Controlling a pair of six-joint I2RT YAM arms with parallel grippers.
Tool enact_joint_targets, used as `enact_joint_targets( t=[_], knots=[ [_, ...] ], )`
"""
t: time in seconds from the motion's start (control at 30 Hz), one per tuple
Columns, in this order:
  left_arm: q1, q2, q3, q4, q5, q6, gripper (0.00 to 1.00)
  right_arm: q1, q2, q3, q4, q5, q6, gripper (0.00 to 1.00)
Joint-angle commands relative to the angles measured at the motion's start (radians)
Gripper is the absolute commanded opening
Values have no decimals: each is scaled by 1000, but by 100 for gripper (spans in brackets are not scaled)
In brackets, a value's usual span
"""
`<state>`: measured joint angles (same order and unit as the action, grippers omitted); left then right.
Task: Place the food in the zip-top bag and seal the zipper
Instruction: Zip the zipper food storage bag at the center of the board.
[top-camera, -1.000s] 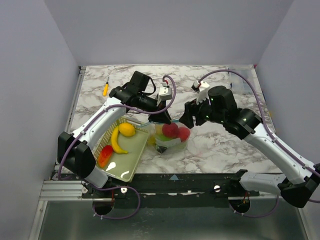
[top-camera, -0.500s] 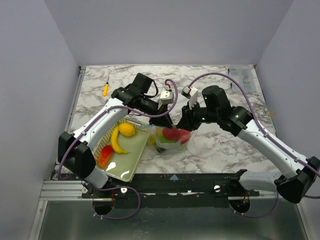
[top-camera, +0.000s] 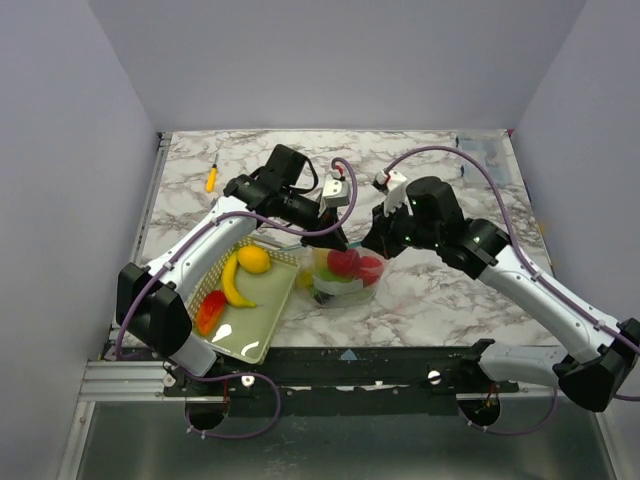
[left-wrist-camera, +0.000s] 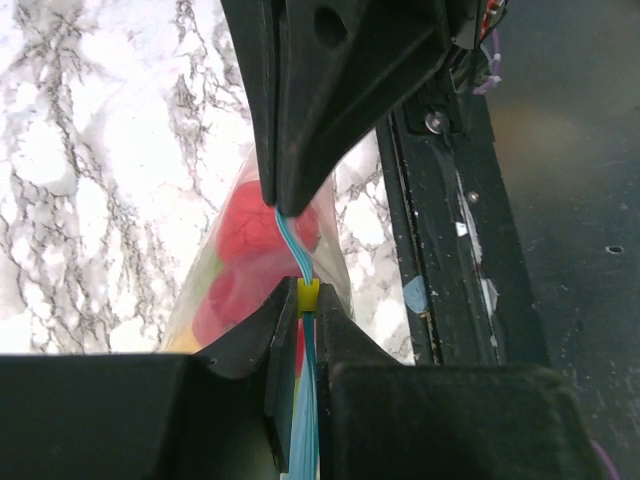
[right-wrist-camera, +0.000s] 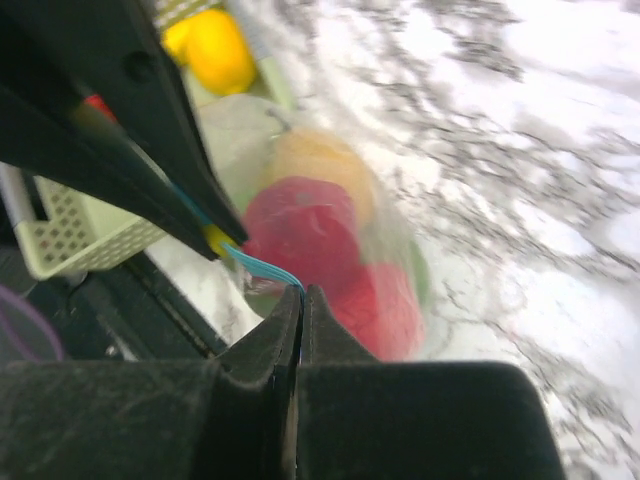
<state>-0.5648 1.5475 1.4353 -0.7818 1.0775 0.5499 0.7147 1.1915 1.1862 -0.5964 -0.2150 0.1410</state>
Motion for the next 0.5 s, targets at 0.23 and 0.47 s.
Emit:
enact_joint_targets(
  t=[0.23,0.47],
  knots=[
    [13,16,20,7,-3,-31,0,-15,-237,-75,-150,490,98,0],
    [16,12,14,-2,14,-22,0,-15,-237,-40,-184,379,48,0]
  ],
)
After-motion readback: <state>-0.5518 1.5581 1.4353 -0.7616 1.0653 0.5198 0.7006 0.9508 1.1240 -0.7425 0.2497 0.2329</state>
